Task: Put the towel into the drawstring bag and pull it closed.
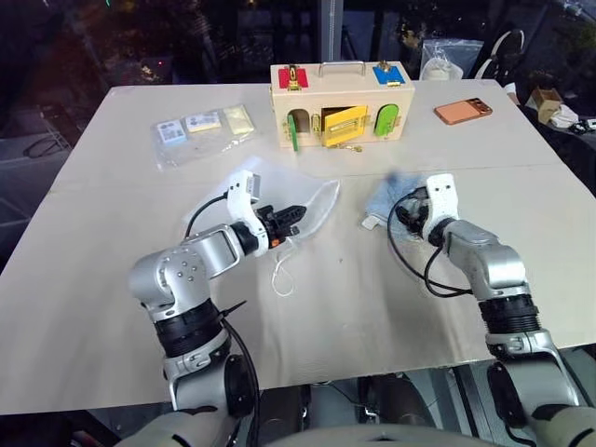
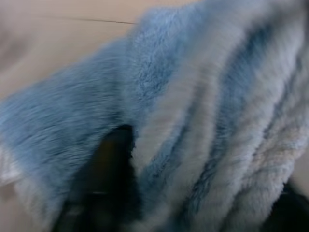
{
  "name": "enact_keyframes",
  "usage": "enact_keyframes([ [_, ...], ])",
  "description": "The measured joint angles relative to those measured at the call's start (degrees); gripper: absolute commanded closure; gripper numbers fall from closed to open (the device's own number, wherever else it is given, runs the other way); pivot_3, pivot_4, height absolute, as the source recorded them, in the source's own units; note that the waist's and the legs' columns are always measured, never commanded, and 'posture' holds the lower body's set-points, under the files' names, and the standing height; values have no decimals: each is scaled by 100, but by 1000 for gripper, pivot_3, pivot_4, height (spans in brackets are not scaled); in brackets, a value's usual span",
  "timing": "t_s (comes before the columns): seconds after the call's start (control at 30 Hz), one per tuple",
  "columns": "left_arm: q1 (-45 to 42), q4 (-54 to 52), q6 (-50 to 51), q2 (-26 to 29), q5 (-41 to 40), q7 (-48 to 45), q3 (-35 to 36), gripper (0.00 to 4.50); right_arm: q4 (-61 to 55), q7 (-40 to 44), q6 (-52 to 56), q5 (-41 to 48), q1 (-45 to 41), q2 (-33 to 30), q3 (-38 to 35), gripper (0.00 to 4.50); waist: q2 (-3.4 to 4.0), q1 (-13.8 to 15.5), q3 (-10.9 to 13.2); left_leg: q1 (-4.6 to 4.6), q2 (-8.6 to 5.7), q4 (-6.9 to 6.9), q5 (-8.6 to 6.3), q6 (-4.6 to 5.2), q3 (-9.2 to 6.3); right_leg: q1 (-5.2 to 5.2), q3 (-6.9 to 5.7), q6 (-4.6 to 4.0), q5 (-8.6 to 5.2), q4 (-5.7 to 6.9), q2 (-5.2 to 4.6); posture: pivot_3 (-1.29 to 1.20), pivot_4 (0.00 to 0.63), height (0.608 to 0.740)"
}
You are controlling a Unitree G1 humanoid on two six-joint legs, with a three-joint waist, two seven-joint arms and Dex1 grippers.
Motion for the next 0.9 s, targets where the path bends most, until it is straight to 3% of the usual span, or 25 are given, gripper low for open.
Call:
enact_keyframes([
  [0.1, -1, 4, 0, -53, -100, 106, 57, 4500, -116, 231, -806, -331, 262, -166, 267, 4376, 0, 26, -1, 18, 0, -7, -1, 0, -2, 17, 0, 0, -1, -5, -2, 0, 150, 740],
  [0.13, -5, 10, 0, -77, -136, 133, 87, 4500, -197, 323, -937, -285, 364, -157, 203, 4470, 0, 31, -1, 17, 0, -7, 0, -2, -2, 17, 1, 0, -1, -5, -3, 0, 150, 740],
  [0.2, -15, 33, 2, -132, -206, 197, 204, 4500, -576, 688, -991, 143, 674, -32, -43, 4470, 0, 36, 2, 10, 2, -9, 14, -26, -7, 15, 11, 0, 0, -8, -3, 0, 150, 740],
  [0.27, -71, 86, 18, -181, -285, 254, 255, 4500, -1221, 1169, -771, 1167, 1043, 385, -400, 4470, 6, 22, 10, -3, 4, -13, 17, -31, -5, -2, 19, 1, 0, -7, -1, 0, 150, 740],
  [0.37, -105, 106, 23, -173, -385, 260, 115, 4500, -2097, 1511, -189, 2326, 1078, 708, -545, 4470, 10, 19, 13, -5, 4, -16, 16, -31, -6, -7, 19, 0, 0, -6, 0, 0, 150, 740],
  [0.43, -105, 146, 3, -164, -405, 251, 79, 4500, -2291, 1526, 40, 2576, 1036, 830, -514, 4470, 10, 27, 13, -4, 4, -17, 9, -19, -7, -7, 16, -1, 0, -6, -1, 0, 150, 740],
  [0.63, -151, 218, -4, -318, -765, 237, 112, 4500, -1303, 1157, 226, 1883, 560, 1095, 256, 4470, 10, 37, 13, -11, 0, -16, 5, -11, -4, -15, 19, -7, 1, -6, -5, 0, 150, 740],
  [0.73, -154, 95, 35, -322, -1048, 231, 211, 4500, -792, 1117, 165, 1452, 458, 1033, 507, 4470, 10, 41, 13, -62, 0, -10, 20, -34, -10, -55, 14, -5, 2, -8, -4, 0, 150, 740],
  [0.9, -135, -162, 101, -488, -1418, 408, 310, 4500, -465, 1281, -499, 726, 258, 871, 995, 4470, 10, 24, 10, -65, -1, -8, 20, -35, -11, -55, 13, -3, 3, -11, -3, 0, 150, 740],
])
